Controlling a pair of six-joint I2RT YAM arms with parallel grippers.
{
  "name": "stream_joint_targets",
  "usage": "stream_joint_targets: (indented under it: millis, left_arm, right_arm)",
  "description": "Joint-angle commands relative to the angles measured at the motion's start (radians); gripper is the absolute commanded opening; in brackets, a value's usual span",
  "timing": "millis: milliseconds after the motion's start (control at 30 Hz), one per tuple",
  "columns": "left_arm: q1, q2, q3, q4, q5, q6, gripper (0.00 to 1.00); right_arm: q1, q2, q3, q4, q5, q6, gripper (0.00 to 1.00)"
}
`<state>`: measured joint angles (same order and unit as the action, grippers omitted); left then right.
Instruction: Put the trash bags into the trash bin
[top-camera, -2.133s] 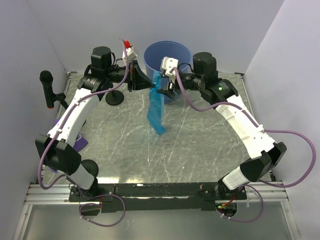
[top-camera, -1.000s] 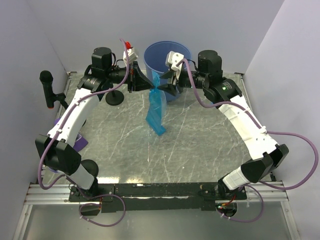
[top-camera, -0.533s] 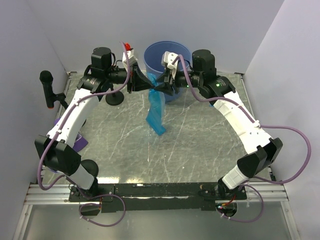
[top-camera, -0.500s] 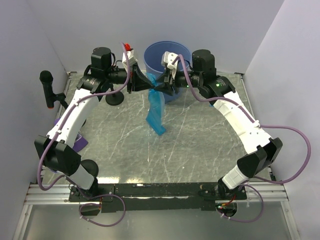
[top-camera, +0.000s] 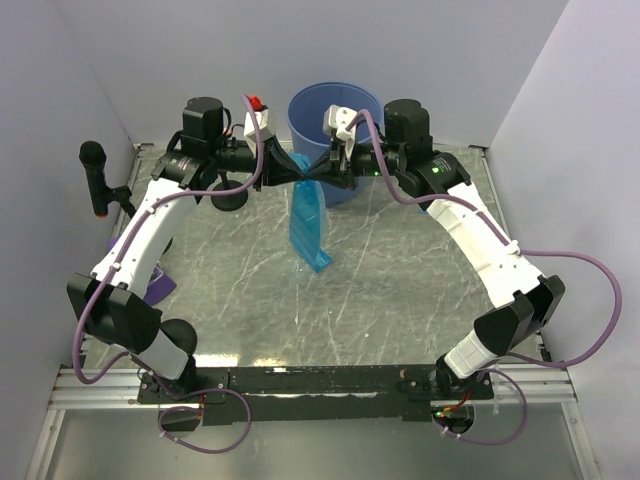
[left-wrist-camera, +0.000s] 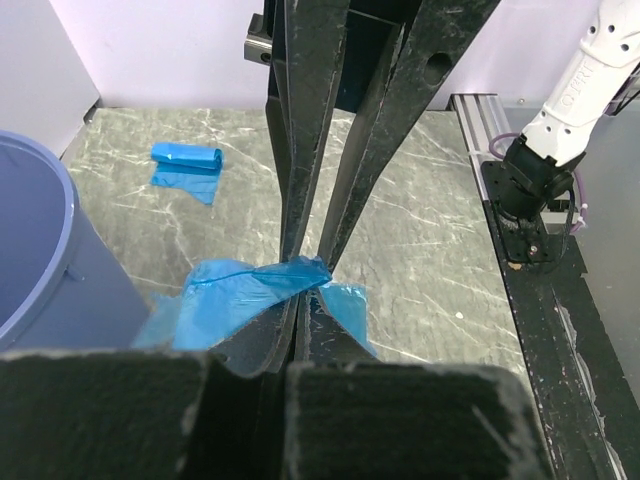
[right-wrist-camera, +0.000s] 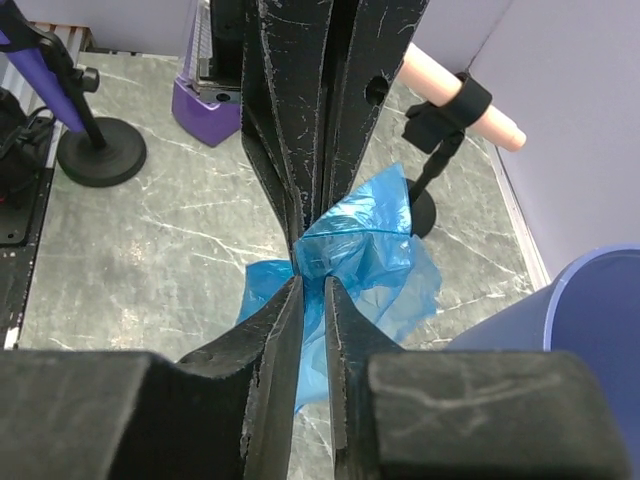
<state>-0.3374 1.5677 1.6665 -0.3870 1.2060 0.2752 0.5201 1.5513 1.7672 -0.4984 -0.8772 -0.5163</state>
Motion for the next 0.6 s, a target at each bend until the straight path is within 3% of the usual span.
stream_joint_targets:
  millis: [0, 367, 433, 467, 567]
  left_arm:
    - [-0.005, -0.046, 0.006, 0.013, 0.018, 0.036, 0.01]
    - [-0.005, -0.054, -0.007, 0.031, 0.017, 0.025, 0.01]
    - [-0.005, -0.054, -0.008, 0.031, 0.017, 0.022, 0.01]
    - [-0.005, -0.054, -0.008, 0.03, 0.017, 0.024, 0.01]
    - [-0.005, -0.057, -0.01, 0.023, 0.01, 0.028, 0.01]
  right_arm:
    - [0.006, 0.01, 0.043, 0.009, -0.055, -0.017, 0.21]
    - [0.011, 0.026, 0.047, 0.027, -0.029, -0.002, 0.25]
    - [0.011, 0.03, 0.052, 0.027, -0.028, -0.004, 0.16]
    - [0.009, 0.03, 0.052, 0.032, -0.017, 0.001, 0.0]
    - [0.009, 0.026, 0.049, 0.04, 0.0, 0.004, 0.0]
